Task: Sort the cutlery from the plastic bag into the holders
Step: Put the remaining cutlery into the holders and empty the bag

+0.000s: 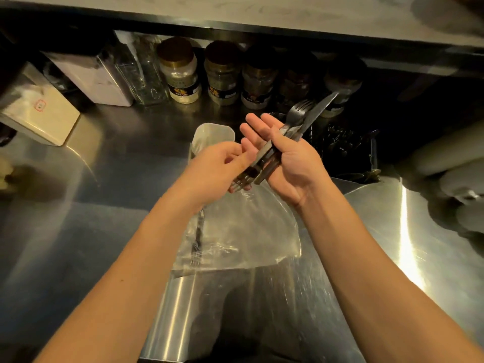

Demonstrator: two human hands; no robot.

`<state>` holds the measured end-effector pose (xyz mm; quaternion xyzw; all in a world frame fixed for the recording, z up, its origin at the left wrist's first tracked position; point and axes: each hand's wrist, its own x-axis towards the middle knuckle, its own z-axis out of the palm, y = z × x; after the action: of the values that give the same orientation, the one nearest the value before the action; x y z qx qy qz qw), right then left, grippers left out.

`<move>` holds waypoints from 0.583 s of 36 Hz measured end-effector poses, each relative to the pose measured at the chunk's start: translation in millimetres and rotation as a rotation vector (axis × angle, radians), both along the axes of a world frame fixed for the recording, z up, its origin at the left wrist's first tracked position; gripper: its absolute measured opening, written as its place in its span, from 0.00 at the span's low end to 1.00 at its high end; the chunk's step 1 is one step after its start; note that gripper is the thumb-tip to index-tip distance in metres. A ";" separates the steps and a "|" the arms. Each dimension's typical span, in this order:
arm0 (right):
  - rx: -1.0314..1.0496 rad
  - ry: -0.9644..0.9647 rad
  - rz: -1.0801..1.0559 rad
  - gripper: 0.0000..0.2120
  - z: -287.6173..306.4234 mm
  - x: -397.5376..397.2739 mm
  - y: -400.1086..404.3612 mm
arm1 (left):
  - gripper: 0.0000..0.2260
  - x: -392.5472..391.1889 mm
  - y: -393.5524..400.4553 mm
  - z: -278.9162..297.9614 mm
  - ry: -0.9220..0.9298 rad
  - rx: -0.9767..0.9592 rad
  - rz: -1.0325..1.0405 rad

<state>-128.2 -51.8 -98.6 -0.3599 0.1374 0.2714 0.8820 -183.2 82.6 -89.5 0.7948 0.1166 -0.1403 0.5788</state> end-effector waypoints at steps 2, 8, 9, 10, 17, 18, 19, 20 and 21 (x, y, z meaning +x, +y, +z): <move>-0.035 -0.030 0.020 0.15 2.1 -5.4 -5.3 | 0.08 -5.2 -6.4 -1.6 -0.063 0.091 0.030; -0.186 -0.112 0.037 0.17 6.1 -16.4 -26.7 | 0.04 -18.1 -20.8 -0.8 -0.125 0.186 0.070; -0.215 -0.132 0.047 0.17 7.7 -17.1 -30.6 | 0.04 -19.2 -25.4 0.7 -0.159 0.214 0.107; -0.245 -0.152 0.071 0.17 9.7 -18.3 -34.4 | 0.05 -18.0 -29.2 1.5 -0.202 0.246 0.171; -0.325 -0.264 0.471 0.15 18.8 -35.3 -56.3 | 0.17 24.4 -46.9 29.5 -0.132 -0.108 0.143; -0.311 -0.255 0.482 0.15 18.9 -36.5 -57.9 | 0.12 27.4 -49.4 31.4 -0.119 -0.155 0.107; -0.294 -0.244 0.473 0.15 19.1 -37.4 -59.7 | 0.08 29.2 -51.7 33.8 -0.136 -0.170 0.098; -0.273 -0.228 0.447 0.15 18.9 -37.8 -61.2 | 0.05 30.8 -52.2 35.3 -0.166 -0.180 0.116; -0.255 -0.211 0.404 0.15 18.5 -37.4 -63.5 | 0.05 31.1 -51.5 36.6 -0.200 -0.204 0.155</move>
<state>-165.7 -115.3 -80.1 -0.5145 0.0032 0.3837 0.7669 -152.1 31.1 -53.0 0.7304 0.1042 -0.0264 0.6745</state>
